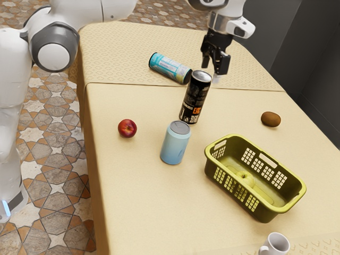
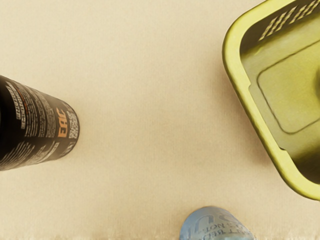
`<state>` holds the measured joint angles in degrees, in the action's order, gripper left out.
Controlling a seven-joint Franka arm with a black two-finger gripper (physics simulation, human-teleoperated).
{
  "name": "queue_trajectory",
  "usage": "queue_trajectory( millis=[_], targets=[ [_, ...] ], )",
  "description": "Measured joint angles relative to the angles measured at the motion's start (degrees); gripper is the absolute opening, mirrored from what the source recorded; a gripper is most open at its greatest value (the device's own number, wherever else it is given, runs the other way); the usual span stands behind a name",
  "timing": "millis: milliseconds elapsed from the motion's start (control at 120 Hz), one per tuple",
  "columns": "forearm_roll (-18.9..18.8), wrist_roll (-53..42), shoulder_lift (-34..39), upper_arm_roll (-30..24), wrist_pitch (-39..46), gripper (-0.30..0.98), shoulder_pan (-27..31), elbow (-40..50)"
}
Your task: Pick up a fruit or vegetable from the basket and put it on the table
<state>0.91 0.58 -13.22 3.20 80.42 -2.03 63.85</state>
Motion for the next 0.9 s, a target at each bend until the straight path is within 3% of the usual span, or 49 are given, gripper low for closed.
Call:
queue_trajectory(
  millis=[192,308,458,525,592,708,900],
  targets=[
    [0.55,0.18,-0.33,0.11,-1.40,0.69,0.21,-0.26],
    [0.43,0.90,1.33,0.07,-5.05,0.69,0.22,-9.12],
    [0.00,3.07,3.71,-1.38,-9.50,0.69,-0.18,-10.51],
    [-0.64,5.71,3.56,-3.42,-10.04,0.69,-2.06,-7.48],
    [-2.72,9.86,3.89,-4.69,-9.29,0.69,-9.21,-3.22],
    [-3.73,17.03,11.17,-5.29,-4.08,0.68,-16.65,11.40],
    [-3.91,28.44,9.60,-6.87,1.13,0.69,-18.76,12.44]
  ],
)
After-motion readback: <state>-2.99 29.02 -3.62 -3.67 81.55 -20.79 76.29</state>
